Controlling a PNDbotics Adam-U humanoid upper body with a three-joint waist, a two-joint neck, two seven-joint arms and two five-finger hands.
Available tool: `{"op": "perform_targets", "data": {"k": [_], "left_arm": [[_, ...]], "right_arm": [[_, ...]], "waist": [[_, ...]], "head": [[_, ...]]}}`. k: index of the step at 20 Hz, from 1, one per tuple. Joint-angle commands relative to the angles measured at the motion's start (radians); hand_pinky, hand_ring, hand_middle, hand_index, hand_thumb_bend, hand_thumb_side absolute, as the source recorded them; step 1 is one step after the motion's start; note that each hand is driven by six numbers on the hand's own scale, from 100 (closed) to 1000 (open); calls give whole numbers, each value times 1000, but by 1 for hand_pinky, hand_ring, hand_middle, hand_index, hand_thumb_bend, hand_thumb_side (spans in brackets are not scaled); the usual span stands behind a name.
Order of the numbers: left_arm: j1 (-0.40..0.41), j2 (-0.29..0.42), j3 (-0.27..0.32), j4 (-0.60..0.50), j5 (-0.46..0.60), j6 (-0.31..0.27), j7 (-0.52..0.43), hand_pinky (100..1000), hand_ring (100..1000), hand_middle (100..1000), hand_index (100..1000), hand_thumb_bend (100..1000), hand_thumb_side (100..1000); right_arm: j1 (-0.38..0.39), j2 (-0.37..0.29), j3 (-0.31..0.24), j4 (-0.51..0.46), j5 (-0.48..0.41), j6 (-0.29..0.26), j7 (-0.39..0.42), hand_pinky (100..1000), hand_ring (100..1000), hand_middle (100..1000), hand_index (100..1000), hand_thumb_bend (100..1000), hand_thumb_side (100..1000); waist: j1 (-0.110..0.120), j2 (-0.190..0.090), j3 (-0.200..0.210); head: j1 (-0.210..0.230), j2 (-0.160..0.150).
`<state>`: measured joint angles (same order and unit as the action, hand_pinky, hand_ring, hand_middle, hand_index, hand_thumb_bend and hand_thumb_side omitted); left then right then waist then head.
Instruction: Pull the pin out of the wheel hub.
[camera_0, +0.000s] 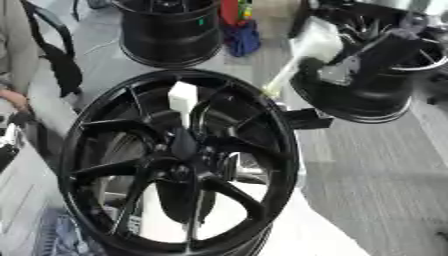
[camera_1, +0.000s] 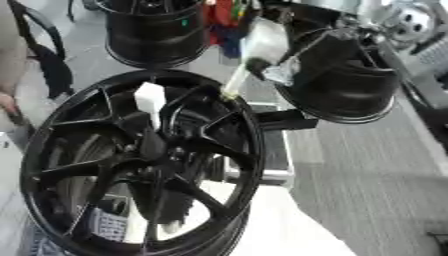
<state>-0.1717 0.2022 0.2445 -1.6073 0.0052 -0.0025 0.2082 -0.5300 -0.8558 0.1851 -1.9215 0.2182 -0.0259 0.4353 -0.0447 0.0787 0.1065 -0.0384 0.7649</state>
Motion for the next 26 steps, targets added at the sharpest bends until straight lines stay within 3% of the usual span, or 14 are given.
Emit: {"op": "perform_targets", "data": {"k": [1,3,5,9,13,17,22,23,26], "left_arm": [[-6,20,17,-17,-2,-2,13,582,565,604,689,447,236],[-5,19,23,-19,-1,-3,20,582,565,603,689,446,236],[-4,16,27,-20,0,-3,24,582,565,603,689,445,236],[-4,10,29,-20,2,-4,27,582,564,602,689,446,237],[-2,5,32,-21,3,-4,30,582,564,602,689,445,237],[-2,0,32,-21,4,-4,30,583,564,601,689,444,237],[-4,-4,29,-22,4,-6,27,583,563,601,689,444,238],[-4,-5,29,-23,4,-6,27,583,563,601,689,443,237],[-3,-9,25,-25,6,-6,23,583,563,601,689,443,238]], "right_arm": [[176,-84,-142,-69,9,41,-137,612,528,545,676,154,165],[341,-43,-210,-61,51,76,-218,619,529,548,689,173,153],[463,29,-259,-32,102,107,-276,665,571,607,767,219,151],[600,193,-349,52,263,164,-346,837,812,872,939,477,316],[642,319,-434,88,353,212,-502,871,855,909,933,568,360],[654,391,-466,70,306,215,-674,844,813,870,894,605,388],[647,444,-446,22,228,169,-750,814,772,824,876,545,357],[643,457,-433,14,202,151,-752,780,707,764,857,499,291],[633,495,-396,3,97,89,-769,753,660,725,830,458,247]], "waist": [[9,-5,-10],[13,-1,-19],[16,1,-25],[27,4,-30],[35,5,-35],[37,5,-41],[40,5,-41],[41,5,-40],[44,5,-38]], "head": [[24,-4],[32,-9],[34,-9],[33,-14],[37,-14],[40,-13],[40,-15],[41,-14],[46,-14]]}}
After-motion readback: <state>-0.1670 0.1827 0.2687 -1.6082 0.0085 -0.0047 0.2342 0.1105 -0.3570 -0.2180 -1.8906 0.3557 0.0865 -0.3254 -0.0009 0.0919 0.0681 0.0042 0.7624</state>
